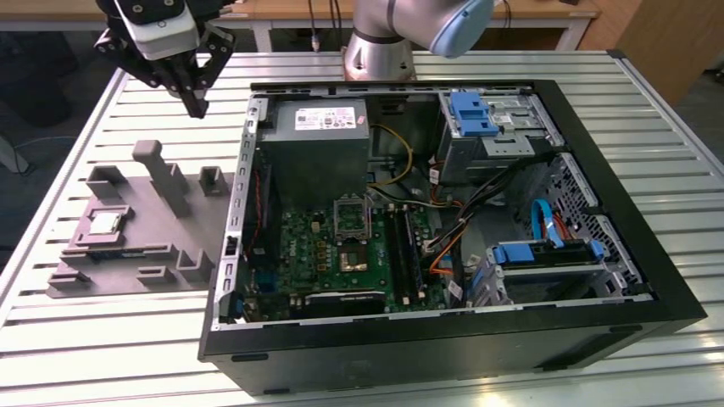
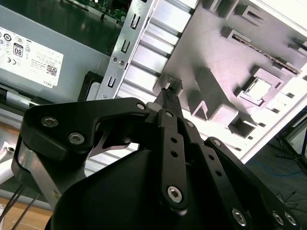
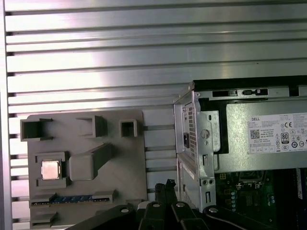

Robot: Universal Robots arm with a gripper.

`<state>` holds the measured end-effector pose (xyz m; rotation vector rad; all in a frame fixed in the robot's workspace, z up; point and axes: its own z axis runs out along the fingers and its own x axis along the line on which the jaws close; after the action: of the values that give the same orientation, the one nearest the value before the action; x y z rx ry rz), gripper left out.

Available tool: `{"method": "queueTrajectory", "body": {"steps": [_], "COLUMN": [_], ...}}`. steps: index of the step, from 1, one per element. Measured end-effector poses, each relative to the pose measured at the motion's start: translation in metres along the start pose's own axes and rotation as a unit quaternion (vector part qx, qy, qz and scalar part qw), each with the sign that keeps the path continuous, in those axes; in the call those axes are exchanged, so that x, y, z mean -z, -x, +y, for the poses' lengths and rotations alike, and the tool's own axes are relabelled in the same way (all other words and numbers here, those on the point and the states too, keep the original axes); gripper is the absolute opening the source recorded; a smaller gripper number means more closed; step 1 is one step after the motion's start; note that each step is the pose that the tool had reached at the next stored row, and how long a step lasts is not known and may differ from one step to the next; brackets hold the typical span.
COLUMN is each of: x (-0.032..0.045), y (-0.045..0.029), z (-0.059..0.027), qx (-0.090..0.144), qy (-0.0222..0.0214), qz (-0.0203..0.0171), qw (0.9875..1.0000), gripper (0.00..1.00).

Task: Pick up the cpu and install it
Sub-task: 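Reach for the cpu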

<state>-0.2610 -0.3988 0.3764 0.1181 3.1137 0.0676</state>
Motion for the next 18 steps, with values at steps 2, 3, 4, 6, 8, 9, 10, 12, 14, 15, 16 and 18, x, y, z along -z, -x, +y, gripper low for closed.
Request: {"method": "queueTrajectory", "body": {"steps": [2,3,4,6,8,9,10,12,14,15,16,18], "x": [-0.0002,-0.0003,-0.0003,-0.0004,-0.0004,-0.0005,-0.0005,-0.0006,-0.0007,-0.0007,-0.0008,-0.0009], "y": [-0.0010,-0.0012,-0.0013,-0.0018,-0.0021,-0.0026,-0.0031,-0.0039,-0.0045,-0.0046,-0.0048,-0.0055], "z": [-0.0001,-0.0001,-0.0001,-0.0002,-0.0002,-0.0002,-0.0003,-0.0003,-0.0004,-0.0004,-0.0004,-0.0005], "qx": [0.000,0.000,0.000,0.000,0.000,0.000,0.000,0.000,0.000,0.000,0.000,0.000], "qy": [0.0001,0.0001,0.0000,0.0000,0.0000,0.0000,0.0000,0.0000,0.0000,0.0000,0.0000,0.0000], "qz": [-0.0001,-0.0001,0.0000,0.0000,0.0000,0.0000,0.0000,-0.0001,0.0000,0.0000,-0.0001,0.0000], "qw": [1.0000,1.0000,1.0000,1.0000,1.0000,1.0000,1.0000,1.0000,1.0000,1.0000,1.0000,1.0000], "gripper": [0.11,0.11,0.11,0.11,0.11,0.11,0.11,0.11,0.11,0.11,0.11,0.11]}}
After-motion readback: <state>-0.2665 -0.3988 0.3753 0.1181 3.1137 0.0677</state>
